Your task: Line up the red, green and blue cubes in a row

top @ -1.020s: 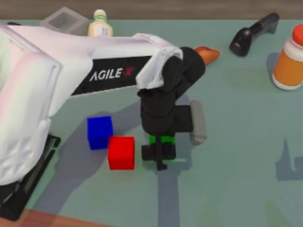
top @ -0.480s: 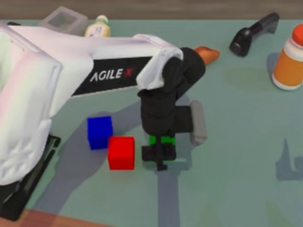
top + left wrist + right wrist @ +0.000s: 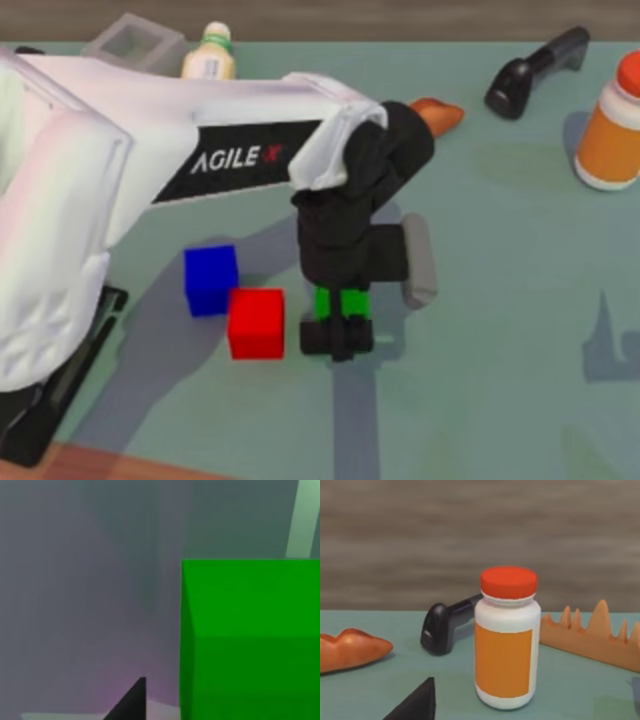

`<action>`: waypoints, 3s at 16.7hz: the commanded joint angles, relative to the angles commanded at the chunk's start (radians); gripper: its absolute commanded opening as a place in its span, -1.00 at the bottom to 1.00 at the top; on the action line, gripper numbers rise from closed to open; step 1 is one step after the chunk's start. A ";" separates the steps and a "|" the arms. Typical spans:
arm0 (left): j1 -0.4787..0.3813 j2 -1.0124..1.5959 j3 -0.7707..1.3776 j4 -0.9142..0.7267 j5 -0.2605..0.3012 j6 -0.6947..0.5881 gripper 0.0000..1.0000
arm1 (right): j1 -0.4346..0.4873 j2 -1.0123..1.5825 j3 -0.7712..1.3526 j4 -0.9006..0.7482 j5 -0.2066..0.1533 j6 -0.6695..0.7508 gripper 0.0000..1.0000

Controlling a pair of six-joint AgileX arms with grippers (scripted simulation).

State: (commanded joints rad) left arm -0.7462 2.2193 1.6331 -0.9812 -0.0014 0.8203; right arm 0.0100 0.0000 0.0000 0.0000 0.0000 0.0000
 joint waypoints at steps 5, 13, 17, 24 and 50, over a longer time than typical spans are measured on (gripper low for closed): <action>0.000 0.000 0.000 0.000 0.000 0.000 1.00 | 0.000 0.000 0.000 0.000 0.000 0.000 1.00; 0.009 -0.027 0.085 -0.111 -0.002 0.000 1.00 | 0.000 0.000 0.000 0.000 0.000 0.000 1.00; 0.019 -0.062 0.173 -0.236 -0.001 -0.003 1.00 | 0.000 0.000 0.000 0.000 0.000 0.000 1.00; 0.021 -0.062 0.174 -0.241 -0.001 -0.037 1.00 | 0.000 0.000 0.000 0.000 0.000 0.000 1.00; 0.319 -0.158 -0.015 -0.150 0.003 -1.364 1.00 | 0.000 0.000 0.000 0.000 0.000 0.000 1.00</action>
State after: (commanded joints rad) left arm -0.4277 2.0615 1.6186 -1.1308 0.0018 -0.5438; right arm 0.0100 0.0000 0.0000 0.0000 0.0000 0.0000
